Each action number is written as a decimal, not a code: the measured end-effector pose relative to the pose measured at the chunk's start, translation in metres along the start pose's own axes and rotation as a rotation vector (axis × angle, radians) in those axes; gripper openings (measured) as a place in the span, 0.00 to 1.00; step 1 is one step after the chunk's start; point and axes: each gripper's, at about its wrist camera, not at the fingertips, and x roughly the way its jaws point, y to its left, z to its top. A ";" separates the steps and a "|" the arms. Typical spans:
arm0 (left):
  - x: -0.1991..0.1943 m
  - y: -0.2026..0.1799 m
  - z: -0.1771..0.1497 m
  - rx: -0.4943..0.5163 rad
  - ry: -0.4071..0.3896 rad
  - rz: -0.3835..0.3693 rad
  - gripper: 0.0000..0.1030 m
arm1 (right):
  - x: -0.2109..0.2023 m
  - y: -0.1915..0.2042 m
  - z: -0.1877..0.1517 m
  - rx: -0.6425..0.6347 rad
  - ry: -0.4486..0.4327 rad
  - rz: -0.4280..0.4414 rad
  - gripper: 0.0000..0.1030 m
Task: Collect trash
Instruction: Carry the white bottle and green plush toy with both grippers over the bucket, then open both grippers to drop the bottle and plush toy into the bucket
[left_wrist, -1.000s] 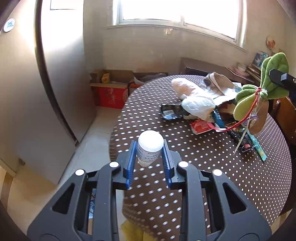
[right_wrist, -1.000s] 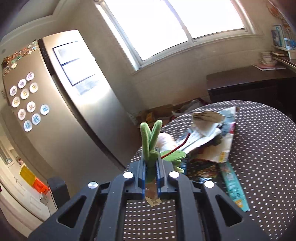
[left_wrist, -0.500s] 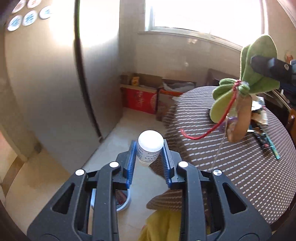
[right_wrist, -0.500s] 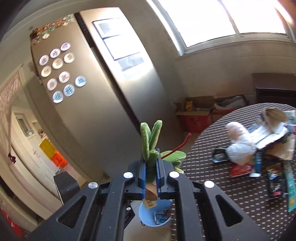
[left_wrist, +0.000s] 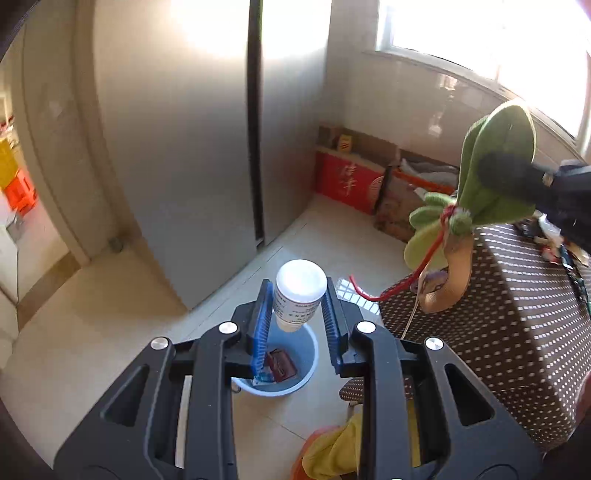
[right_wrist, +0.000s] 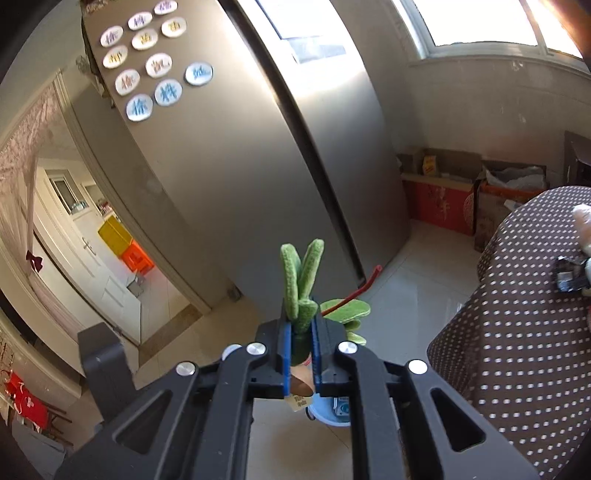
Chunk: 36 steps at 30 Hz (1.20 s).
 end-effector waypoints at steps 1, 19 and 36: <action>0.004 0.005 -0.001 -0.010 0.007 0.004 0.26 | 0.007 0.000 -0.002 -0.002 0.011 -0.006 0.09; 0.077 0.066 -0.012 -0.193 0.097 0.064 0.66 | 0.111 -0.006 -0.035 -0.013 0.185 -0.089 0.09; 0.040 0.112 -0.025 -0.271 0.095 0.190 0.66 | 0.135 0.017 -0.033 -0.105 0.173 -0.087 0.62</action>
